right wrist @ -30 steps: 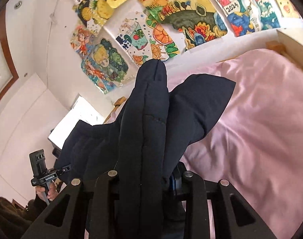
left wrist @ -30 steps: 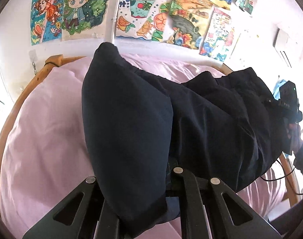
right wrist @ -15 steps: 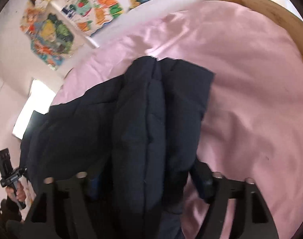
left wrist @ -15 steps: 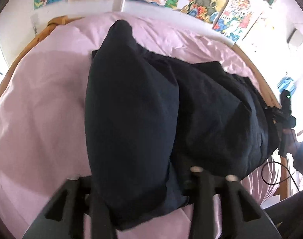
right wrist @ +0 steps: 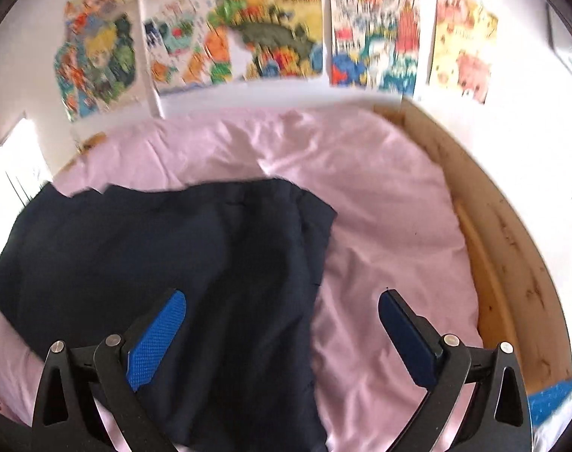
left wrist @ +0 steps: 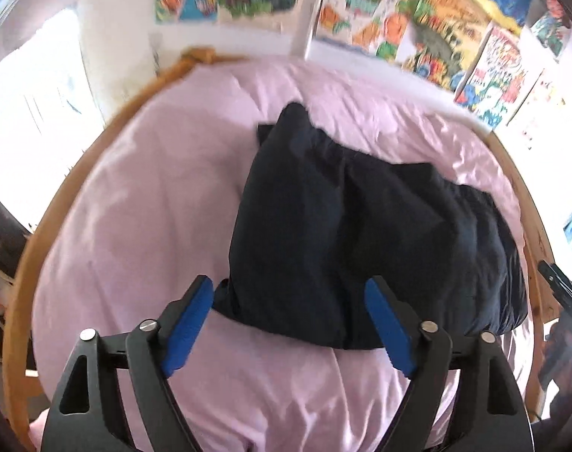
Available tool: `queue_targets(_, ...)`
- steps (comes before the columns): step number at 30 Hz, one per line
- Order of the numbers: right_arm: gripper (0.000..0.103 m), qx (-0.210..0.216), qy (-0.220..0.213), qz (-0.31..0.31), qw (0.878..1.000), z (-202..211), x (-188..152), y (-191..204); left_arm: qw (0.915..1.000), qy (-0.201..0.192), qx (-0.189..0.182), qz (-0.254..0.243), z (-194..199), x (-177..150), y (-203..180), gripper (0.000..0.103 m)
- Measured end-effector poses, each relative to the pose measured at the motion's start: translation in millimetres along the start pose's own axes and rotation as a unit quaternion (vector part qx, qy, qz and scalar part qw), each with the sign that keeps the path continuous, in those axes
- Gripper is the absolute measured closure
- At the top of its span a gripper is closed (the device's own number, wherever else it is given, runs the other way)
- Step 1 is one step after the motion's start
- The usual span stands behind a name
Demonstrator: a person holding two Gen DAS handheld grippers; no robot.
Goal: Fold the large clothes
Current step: 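Release the jacket bundle and pull both grippers back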
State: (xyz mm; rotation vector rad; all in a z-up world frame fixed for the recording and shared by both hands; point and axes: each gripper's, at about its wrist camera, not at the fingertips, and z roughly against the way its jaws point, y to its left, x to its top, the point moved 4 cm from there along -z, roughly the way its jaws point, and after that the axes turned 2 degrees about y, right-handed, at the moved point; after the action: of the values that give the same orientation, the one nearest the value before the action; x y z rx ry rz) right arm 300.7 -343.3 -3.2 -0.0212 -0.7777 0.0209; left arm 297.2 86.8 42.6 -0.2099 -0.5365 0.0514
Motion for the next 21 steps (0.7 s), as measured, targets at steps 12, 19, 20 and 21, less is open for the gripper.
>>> queue_targets(12,0.000,0.033,-0.103,-0.034,0.994,128.6,-28.1,51.8,0.9951,-0.092,-0.031,-0.016,84.3,-71.7,-69.8,0.020)
queue_targets(19,0.000,0.039,-0.134,-0.012,0.990,175.8,-54.3,76.2,0.9899,-0.133,-0.025,-0.042,112.8,-109.8,-103.0,0.020)
queue_targets(20,0.000,0.039,-0.138,-0.011,0.990,181.6,-57.8,79.0,0.9886,-0.141,-0.024,-0.045,118.1,-116.5,-106.6,0.020)
queue_targets(21,0.000,0.041,-0.145,-0.008,0.988,189.7,-61.9,82.6,0.9876,-0.148,-0.025,-0.049,120.9,-120.3,-107.4,0.020)
